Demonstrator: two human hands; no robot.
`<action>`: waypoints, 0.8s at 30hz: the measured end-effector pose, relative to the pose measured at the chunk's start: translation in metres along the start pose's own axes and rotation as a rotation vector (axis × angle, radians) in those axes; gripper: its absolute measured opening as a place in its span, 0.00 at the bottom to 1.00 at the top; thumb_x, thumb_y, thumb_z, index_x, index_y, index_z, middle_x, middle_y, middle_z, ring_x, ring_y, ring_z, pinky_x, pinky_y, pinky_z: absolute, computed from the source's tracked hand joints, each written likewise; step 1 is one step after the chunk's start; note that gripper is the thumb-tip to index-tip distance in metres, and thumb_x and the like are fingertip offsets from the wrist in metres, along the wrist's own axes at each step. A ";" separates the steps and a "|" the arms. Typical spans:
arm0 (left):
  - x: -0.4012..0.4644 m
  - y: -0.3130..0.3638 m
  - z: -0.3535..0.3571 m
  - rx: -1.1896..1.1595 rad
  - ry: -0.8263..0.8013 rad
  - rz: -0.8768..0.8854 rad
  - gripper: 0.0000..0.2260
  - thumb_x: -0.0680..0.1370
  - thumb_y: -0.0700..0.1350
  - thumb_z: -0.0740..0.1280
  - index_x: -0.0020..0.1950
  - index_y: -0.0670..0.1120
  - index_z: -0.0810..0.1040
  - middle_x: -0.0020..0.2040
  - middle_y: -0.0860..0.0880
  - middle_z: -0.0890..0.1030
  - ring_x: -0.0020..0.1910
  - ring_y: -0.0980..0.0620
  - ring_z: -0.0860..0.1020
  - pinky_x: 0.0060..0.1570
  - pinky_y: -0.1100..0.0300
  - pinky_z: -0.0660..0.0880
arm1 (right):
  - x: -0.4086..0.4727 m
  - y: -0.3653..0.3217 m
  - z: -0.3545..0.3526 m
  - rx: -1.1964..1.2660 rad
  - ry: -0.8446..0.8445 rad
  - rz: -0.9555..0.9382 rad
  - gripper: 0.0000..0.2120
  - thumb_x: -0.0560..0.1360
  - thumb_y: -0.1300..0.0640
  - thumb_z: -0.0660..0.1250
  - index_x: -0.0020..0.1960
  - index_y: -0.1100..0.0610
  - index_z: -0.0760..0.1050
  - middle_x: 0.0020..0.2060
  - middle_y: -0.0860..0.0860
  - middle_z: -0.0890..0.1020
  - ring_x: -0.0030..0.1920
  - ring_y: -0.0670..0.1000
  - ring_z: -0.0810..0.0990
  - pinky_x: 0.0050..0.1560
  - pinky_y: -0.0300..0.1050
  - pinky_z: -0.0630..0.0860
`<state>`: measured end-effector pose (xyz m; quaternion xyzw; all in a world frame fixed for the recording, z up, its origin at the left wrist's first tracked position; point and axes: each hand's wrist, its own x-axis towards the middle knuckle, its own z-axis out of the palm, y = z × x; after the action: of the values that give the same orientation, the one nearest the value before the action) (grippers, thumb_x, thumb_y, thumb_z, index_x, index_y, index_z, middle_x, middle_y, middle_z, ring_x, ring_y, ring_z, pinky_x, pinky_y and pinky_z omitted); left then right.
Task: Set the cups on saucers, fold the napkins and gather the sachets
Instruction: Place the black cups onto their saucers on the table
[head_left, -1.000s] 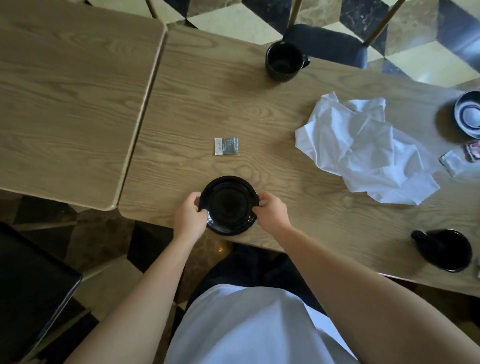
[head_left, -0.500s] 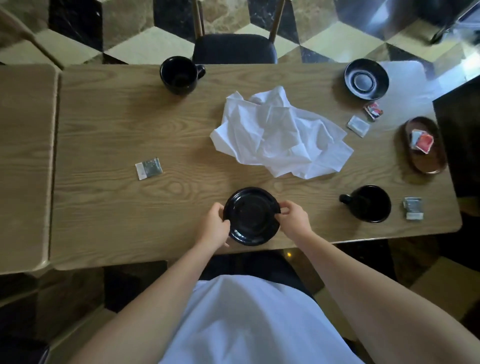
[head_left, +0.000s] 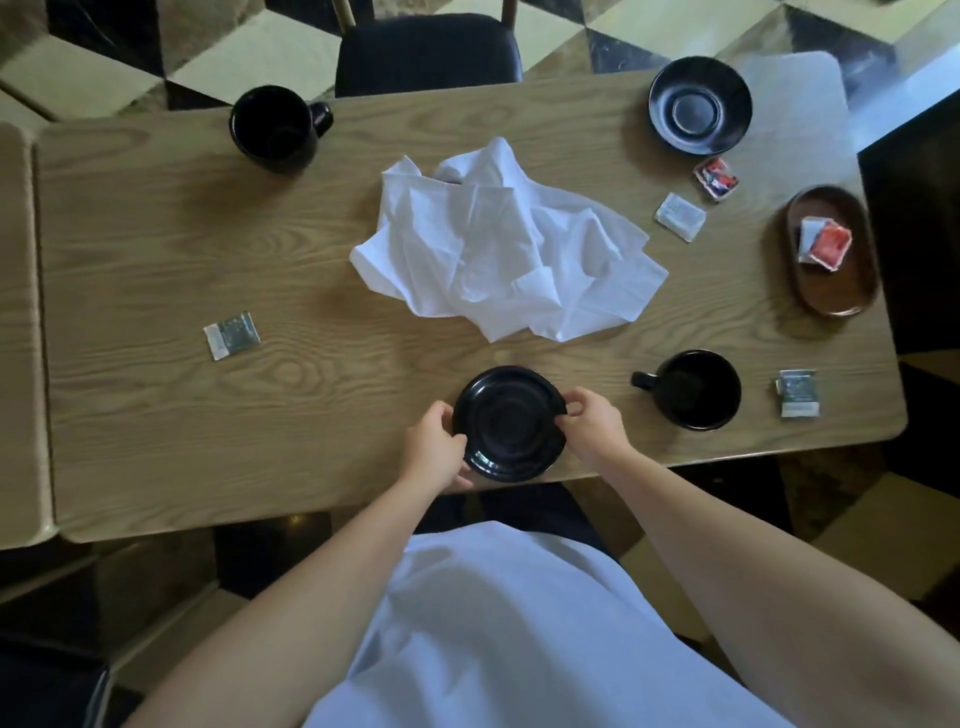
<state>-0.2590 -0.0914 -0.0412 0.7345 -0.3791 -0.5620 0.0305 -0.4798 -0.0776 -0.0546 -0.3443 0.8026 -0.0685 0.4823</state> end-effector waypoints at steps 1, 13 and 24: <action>0.000 0.001 0.000 -0.003 0.003 -0.001 0.09 0.78 0.35 0.63 0.50 0.49 0.73 0.42 0.42 0.78 0.30 0.46 0.84 0.24 0.50 0.81 | 0.001 0.001 0.000 0.007 -0.006 0.000 0.13 0.76 0.61 0.68 0.58 0.51 0.79 0.41 0.44 0.79 0.39 0.41 0.75 0.42 0.42 0.73; 0.005 -0.001 -0.005 -0.006 -0.025 0.005 0.11 0.79 0.37 0.66 0.58 0.49 0.74 0.44 0.43 0.78 0.29 0.48 0.84 0.25 0.51 0.81 | -0.002 0.001 0.002 0.010 -0.016 -0.001 0.11 0.77 0.60 0.67 0.57 0.49 0.77 0.41 0.42 0.79 0.43 0.42 0.77 0.37 0.35 0.68; 0.025 0.035 -0.058 -0.128 0.238 -0.028 0.08 0.82 0.51 0.60 0.55 0.47 0.71 0.40 0.46 0.81 0.25 0.53 0.80 0.24 0.60 0.75 | -0.018 -0.089 -0.034 -0.051 0.208 -0.342 0.07 0.78 0.51 0.63 0.53 0.49 0.76 0.42 0.42 0.81 0.43 0.44 0.81 0.41 0.44 0.76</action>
<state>-0.2265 -0.1531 -0.0231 0.7977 -0.3260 -0.4944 0.1139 -0.4596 -0.1411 0.0156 -0.4785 0.7795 -0.1643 0.3694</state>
